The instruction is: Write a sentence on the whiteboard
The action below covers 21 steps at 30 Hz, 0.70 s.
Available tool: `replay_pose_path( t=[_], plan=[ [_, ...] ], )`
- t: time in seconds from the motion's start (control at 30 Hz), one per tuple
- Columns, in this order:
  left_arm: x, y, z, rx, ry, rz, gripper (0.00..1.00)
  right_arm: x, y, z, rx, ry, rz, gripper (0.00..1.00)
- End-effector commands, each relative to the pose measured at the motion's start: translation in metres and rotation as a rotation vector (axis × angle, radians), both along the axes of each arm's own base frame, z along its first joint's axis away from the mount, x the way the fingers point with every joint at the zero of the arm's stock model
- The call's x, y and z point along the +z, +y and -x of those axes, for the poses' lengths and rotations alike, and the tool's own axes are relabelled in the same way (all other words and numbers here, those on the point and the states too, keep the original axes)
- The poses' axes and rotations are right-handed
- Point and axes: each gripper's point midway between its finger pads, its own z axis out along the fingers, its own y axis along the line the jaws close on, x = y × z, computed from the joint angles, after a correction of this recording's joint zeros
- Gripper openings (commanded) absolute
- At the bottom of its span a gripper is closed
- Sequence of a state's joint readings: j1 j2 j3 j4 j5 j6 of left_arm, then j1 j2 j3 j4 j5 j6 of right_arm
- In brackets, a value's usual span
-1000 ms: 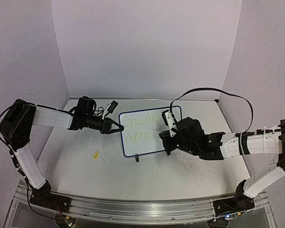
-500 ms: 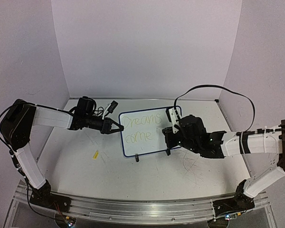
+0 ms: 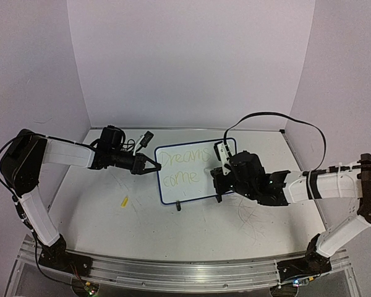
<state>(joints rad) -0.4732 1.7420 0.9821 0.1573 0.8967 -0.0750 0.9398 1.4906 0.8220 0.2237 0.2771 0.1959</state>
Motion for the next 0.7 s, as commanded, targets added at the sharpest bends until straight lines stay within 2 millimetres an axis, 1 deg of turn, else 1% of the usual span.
replay_pose_path(
  t=[0.0, 0.2, 0.33, 0.5, 0.67],
  plan=[
    [-0.005, -0.004, -0.008, 0.011, -0.041, -0.036, 0.00, 0.025, 0.007, -0.016, -0.037, -0.051, -0.051, 0.00],
    [-0.004, -0.004, -0.008, 0.010, -0.043, -0.035, 0.00, 0.026, 0.009, -0.024, -0.052, -0.057, -0.051, 0.00],
    [-0.004, -0.004, -0.008, 0.010, -0.044, -0.034, 0.00, 0.023, 0.010, -0.024, -0.047, -0.049, -0.047, 0.00],
    [-0.003, -0.004, -0.008, 0.008, -0.043, -0.031, 0.00, 0.013, 0.005, -0.019, -0.051, -0.026, -0.033, 0.00],
    [-0.003, -0.004, -0.007, 0.006, -0.041, -0.031, 0.00, -0.001, 0.003, -0.012, -0.038, 0.015, -0.027, 0.00]
  ],
)
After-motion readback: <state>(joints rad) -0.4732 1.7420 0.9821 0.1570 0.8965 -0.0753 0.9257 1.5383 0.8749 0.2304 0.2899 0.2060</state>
